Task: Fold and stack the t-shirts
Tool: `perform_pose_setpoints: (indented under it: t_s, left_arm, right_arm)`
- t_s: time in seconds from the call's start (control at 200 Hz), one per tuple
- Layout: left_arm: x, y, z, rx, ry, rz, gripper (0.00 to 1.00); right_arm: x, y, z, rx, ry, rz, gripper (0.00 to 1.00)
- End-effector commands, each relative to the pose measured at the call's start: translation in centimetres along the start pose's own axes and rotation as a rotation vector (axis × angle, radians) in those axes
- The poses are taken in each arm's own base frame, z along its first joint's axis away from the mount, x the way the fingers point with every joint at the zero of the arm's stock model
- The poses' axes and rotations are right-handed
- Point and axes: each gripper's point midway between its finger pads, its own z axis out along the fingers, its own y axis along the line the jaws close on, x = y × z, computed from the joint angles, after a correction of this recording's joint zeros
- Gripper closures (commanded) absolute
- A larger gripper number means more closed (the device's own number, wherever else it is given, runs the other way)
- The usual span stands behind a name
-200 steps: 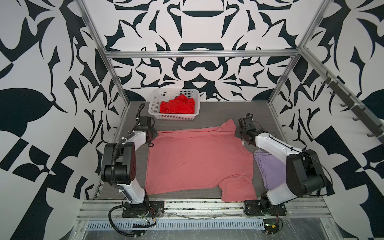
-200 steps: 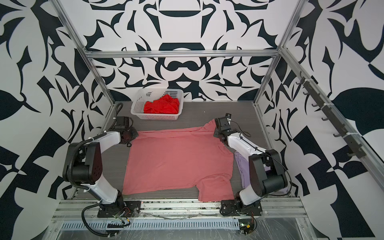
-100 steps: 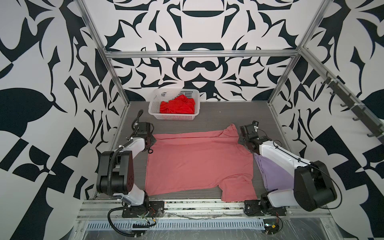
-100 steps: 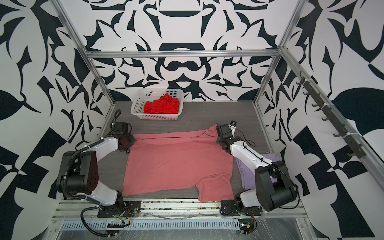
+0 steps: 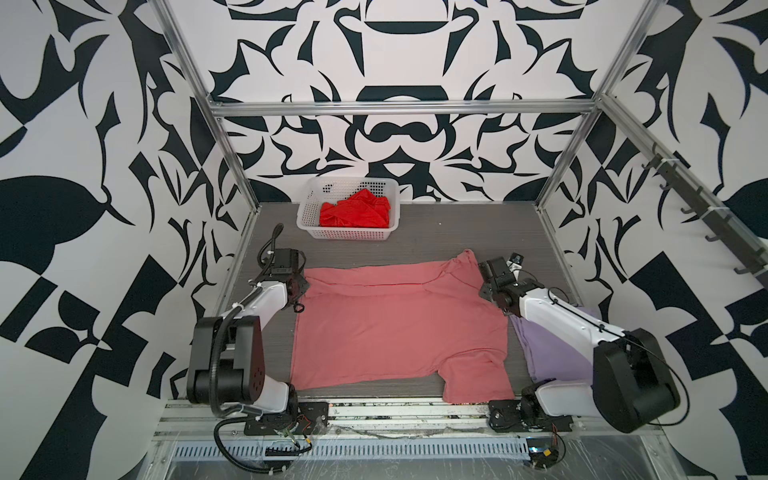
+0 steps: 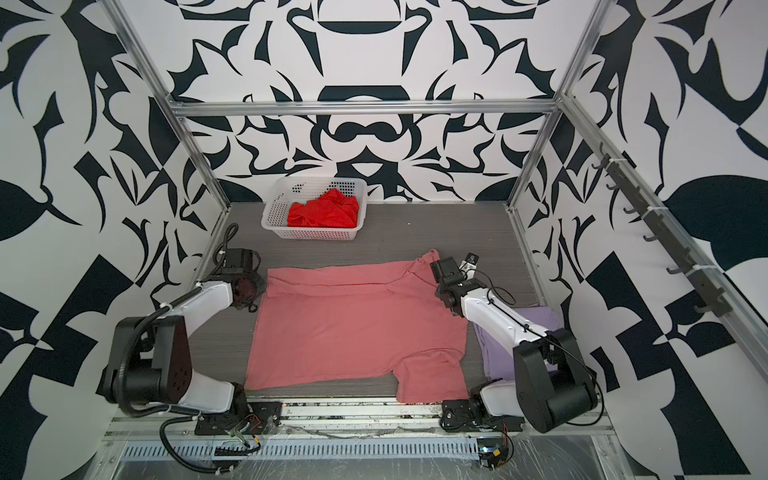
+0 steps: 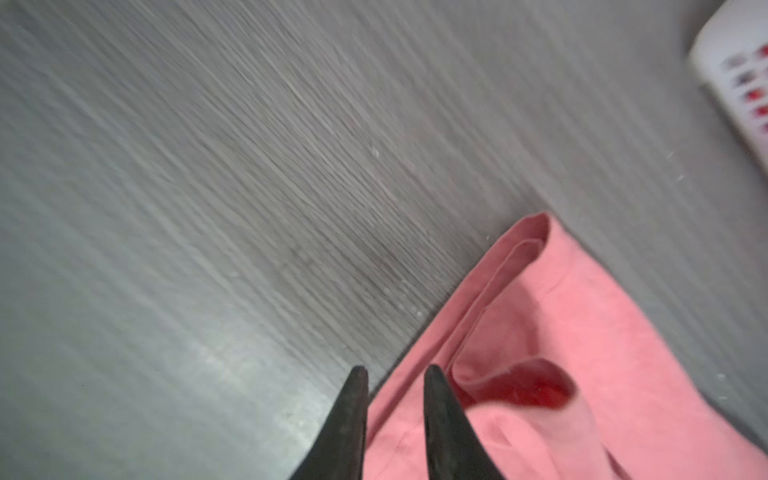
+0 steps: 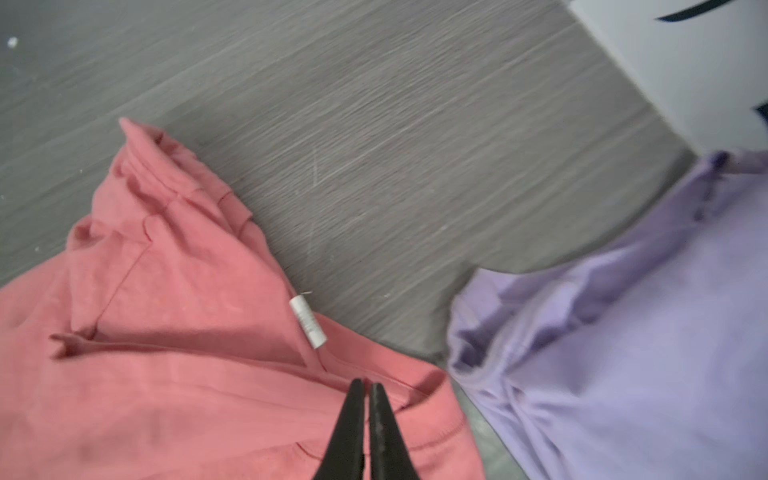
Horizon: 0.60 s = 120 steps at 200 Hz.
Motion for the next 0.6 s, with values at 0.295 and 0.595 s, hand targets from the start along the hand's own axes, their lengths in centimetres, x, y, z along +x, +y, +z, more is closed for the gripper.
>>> perform_pose_setpoints:
  t_s: [0.295, 0.595]
  left_arm:
    - [-0.8, -6.4, -4.2, 0.32, 0.072, 0.074, 0.49]
    - [1.9, -12.1, -2.1, 0.515, 0.28, 0.146, 0.42]
  right_arm:
    - [-4.9, 1.9, -4.6, -0.114, -0.179, 0.156, 0.65]
    - [-3.8, 15.0, -0.2, -0.455, -0.003, 0.038, 0.63]
